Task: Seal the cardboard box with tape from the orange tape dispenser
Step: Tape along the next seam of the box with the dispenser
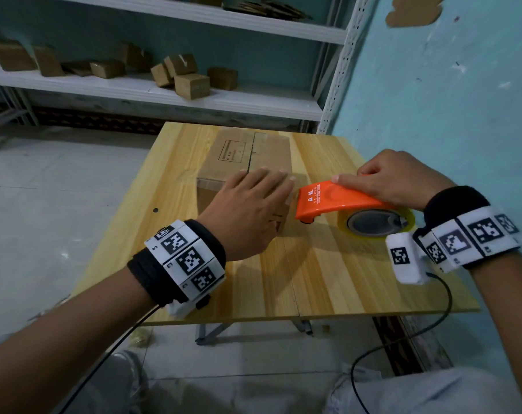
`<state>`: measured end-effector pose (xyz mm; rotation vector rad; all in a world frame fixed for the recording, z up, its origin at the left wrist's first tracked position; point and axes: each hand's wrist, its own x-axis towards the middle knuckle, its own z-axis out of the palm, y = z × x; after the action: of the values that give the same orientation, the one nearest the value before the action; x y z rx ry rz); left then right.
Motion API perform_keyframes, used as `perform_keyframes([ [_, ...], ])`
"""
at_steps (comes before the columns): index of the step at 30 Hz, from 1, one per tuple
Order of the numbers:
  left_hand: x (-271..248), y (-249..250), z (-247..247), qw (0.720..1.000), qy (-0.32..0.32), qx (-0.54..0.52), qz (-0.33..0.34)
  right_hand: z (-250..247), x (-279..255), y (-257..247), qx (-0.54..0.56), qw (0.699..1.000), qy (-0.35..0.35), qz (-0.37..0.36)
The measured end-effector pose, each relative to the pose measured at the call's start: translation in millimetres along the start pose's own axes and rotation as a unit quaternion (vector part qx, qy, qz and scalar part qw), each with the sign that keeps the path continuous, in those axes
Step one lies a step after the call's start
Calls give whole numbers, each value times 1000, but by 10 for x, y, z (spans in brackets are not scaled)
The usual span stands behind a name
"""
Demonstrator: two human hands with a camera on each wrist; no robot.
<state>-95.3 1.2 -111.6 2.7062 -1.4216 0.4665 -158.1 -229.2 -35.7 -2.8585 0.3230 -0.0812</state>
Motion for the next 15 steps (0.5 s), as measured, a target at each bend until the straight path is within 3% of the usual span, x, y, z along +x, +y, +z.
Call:
perform_keyframes([
  [15, -12, -21, -21, 1000, -20, -14, -9, -269, 20, -309, -147, 988, -44, -1],
])
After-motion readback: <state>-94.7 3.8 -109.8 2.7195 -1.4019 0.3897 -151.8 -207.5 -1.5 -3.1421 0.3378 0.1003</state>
